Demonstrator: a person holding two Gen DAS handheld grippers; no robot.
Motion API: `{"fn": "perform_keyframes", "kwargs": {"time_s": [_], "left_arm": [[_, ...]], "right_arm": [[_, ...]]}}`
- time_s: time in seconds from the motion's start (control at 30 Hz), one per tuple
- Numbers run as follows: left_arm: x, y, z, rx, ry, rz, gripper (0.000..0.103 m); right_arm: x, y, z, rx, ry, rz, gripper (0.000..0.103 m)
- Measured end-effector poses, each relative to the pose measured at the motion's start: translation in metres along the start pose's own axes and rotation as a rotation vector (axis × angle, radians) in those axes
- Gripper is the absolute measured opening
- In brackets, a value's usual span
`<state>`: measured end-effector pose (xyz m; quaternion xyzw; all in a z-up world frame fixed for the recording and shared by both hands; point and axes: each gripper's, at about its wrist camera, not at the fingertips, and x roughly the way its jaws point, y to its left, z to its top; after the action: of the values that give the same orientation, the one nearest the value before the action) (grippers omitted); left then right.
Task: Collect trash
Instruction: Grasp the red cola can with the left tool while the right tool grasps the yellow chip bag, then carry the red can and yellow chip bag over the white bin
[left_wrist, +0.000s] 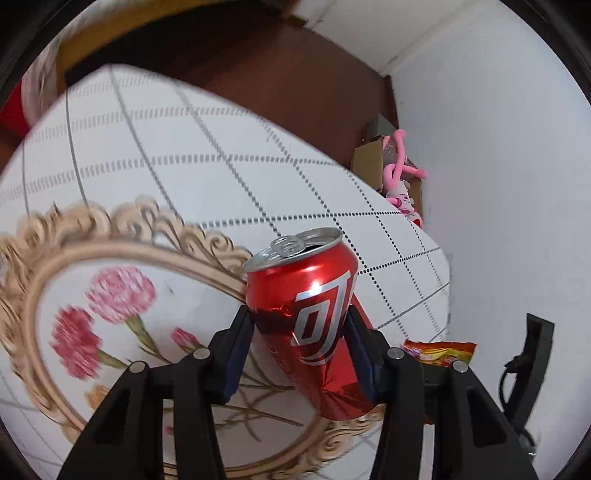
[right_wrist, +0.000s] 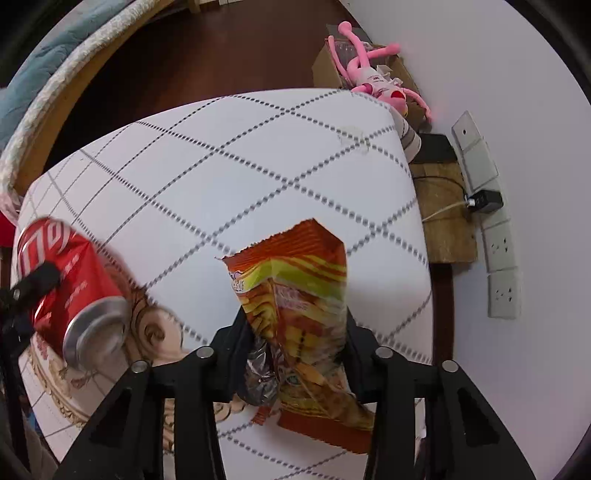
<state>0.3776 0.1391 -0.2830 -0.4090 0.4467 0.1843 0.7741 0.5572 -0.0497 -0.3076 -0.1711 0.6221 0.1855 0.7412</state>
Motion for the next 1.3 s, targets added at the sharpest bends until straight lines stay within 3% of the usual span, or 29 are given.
{"fn": "perform_keyframes", "kwargs": {"time_s": [0.27,0.6,0.77,1.0,1.17,1.3], "left_arm": [[-0.054,0.014,-0.025,0.24,-0.089,0.126,0.045],[-0.17,0.075,-0.048,0.309,-0.214,0.2,0.045],[-0.243,0.122,-0.053,0.308,-0.302,0.254,0.045],[-0.318,0.208,-0.055,0.249,-0.388,0.356,0.045],[-0.343,0.279,-0.058,0.153,-0.396,0.407,0.045],[-0.343,0.337,-0.06,0.072,-0.367,0.446,0.045]], "right_arm": [[-0.012,0.008,-0.045,0.015,-0.038,0.077,0.031],[-0.097,0.072,-0.112,0.007,-0.171,0.265,0.025],[-0.144,0.136,-0.143,-0.051,-0.222,0.352,0.025],[-0.191,0.273,-0.186,-0.217,-0.245,0.469,0.025],[-0.204,0.372,-0.212,-0.33,-0.231,0.527,0.025],[-0.188,0.447,-0.226,-0.409,-0.176,0.552,0.025]]}}
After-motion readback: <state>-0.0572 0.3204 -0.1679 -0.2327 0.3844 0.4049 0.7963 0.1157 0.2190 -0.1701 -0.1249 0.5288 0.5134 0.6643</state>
